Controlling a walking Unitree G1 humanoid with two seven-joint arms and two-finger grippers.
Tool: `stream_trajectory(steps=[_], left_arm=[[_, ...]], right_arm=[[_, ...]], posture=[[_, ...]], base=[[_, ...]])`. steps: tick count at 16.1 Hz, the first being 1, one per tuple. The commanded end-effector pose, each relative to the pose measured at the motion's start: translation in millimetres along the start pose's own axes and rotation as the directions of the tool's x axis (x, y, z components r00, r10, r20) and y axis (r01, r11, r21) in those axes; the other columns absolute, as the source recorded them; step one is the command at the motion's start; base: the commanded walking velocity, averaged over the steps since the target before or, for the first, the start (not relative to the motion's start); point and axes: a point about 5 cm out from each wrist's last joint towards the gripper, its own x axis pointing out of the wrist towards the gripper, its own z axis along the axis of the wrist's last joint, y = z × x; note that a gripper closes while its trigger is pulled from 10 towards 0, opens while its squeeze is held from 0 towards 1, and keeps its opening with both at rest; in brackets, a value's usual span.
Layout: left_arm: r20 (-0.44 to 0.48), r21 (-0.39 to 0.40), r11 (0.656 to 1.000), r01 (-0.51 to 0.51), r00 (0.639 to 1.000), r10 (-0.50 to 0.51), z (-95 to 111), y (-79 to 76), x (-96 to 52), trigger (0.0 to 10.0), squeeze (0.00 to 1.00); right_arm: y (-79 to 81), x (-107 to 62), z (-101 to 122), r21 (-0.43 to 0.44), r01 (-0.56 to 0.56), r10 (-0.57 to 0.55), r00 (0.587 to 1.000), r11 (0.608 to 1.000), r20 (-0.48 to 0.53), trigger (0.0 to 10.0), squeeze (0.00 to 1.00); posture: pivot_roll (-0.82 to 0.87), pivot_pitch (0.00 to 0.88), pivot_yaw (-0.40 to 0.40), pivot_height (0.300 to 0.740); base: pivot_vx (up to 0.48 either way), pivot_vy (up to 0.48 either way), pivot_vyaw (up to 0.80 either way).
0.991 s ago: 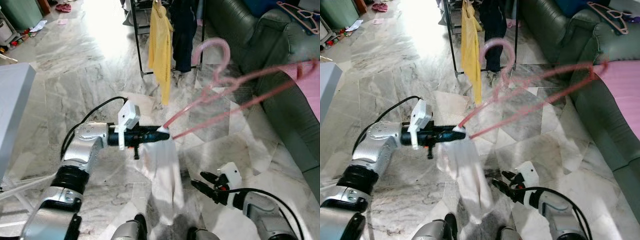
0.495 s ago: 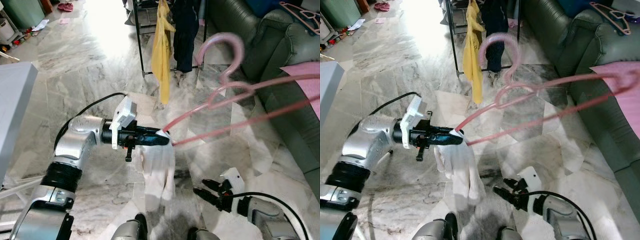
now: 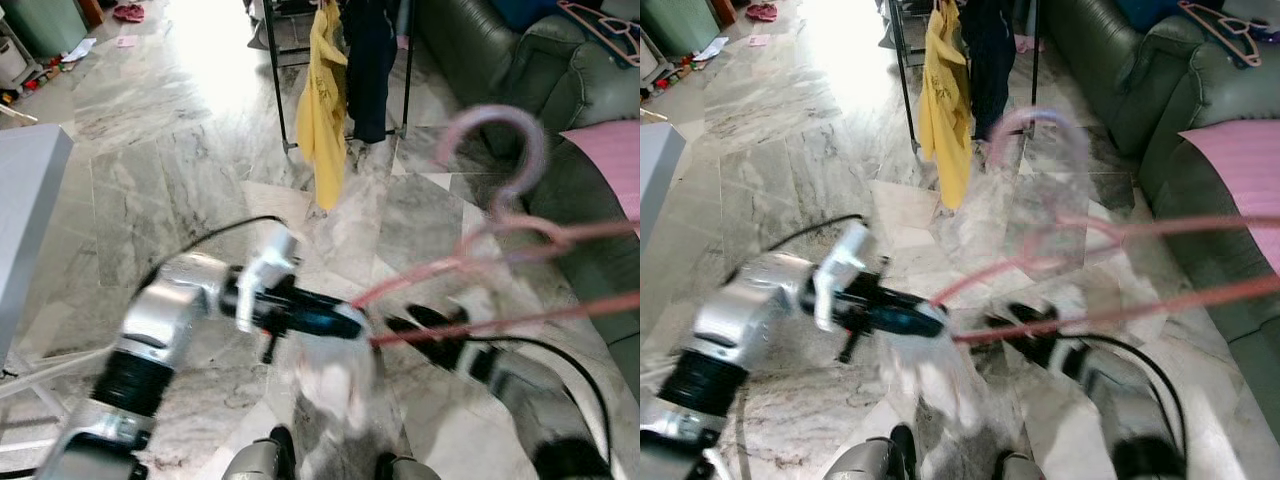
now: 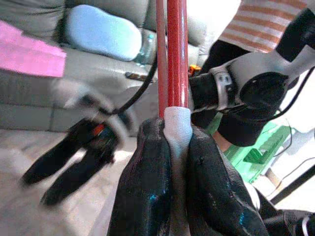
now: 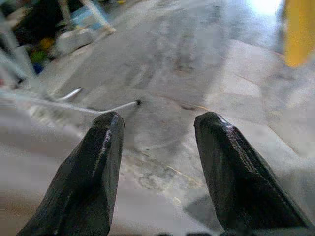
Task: Hang hanger
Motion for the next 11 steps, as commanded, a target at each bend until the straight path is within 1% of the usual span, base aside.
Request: stream_trajectory(steps=[1, 3, 4, 5, 6, 8, 9, 10, 11], left_arm=[[0.001, 0.043, 0.999, 0.026, 1.0, -0.026, 10, -1.6, 4.2, 10.0, 0.0], [0.003, 0.057, 0.998, 0.031, 0.999, -0.032, 15, -0.6, 6.4, 10.0, 0.0], [0.004, 0.071, 0.997, 0.032, 0.999, -0.032, 19, 0.0, 6.5, 10.0, 0.0], [0.001, 0.081, 0.996, 0.033, 0.999, -0.033, 23, -0.3, 5.9, 10.0, 0.0], [-0.002, 0.083, 0.996, 0.033, 0.999, -0.033, 24, -0.7, 5.2, 10.0, 0.0], [-0.012, 0.085, 0.996, 0.038, 0.999, -0.037, 25, -2.4, 3.2, 10.0, 0.0], [-0.019, 0.084, 0.996, 0.044, 0.999, -0.042, 26, -3.5, 1.3, 10.0, 0.0], [-0.022, 0.088, 0.995, 0.044, 0.999, -0.042, 27, -3.7, 1.2, 10.0, 0.0], [-0.024, 0.09, 0.995, 0.052, 0.998, -0.051, 28, -4.8, 2.2, 10.0, 0.0]], right_arm=[[7.3, 1.2, -9, 0.005, -0.075, 0.075, 0.995, 0.997, -0.064, 10.0, 0.0], [11.5, -2.1, -14, 0.007, -0.136, 0.136, 0.985, 0.991, -0.11, 10.0, 0.0], [12.3, -7.0, -19, 0.018, -0.163, 0.164, 0.977, 0.986, -0.14, 10.0, 0.0], [11.1, -17.9, -27, 0.026, -0.199, 0.2, 0.957, 0.98, -0.211, 10.0, 0.0], [7.7, -24.4, -32, 0.002, -0.198, 0.192, 0.947, 0.98, -0.258, 10.0, 0.0], [-0.2, -31.7, -34, -0.03, -0.161, 0.144, 0.942, 0.987, -0.305, 10.0, 0.0], [-8.7, -46.0, -40, -0.095, -0.15, 0.1, 0.91, 0.984, -0.401, 10.0, 0.0], [-10.0, -50.8, -41, -0.102, -0.156, 0.1, 0.901, 0.982, -0.423, 10.0, 0.0], [-10.0, -52.5, -41, -0.088, -0.162, 0.111, 0.901, 0.983, -0.419, 10.0, 0.0]], posture=[[-0.04, 0.208, 0.05, 0.74], [-0.03, 0.211, 0.043, 0.74], [-0.03, 0.211, 0.043, 0.74], [-0.03, 0.211, 0.043, 0.74], [-0.03, 0.211, 0.043, 0.74], [-0.02, 0.216, 0.053, 0.74], [-0.02, 0.217, 0.058, 0.74], [-0.02, 0.217, 0.059, 0.74], [-0.02, 0.219, 0.064, 0.74]], base=[[0.0, 0.0, 0.0], [0.0, 0.0, 0.0], [0.0, 0.0, 0.0], [0.0, 0.0, 0.0], [0.0, 0.0, 0.0], [0.0, 0.0, 0.0], [0.0, 0.0, 0.0], [0.0, 0.0, 0.0], [0.0, 0.0, 0.0]])
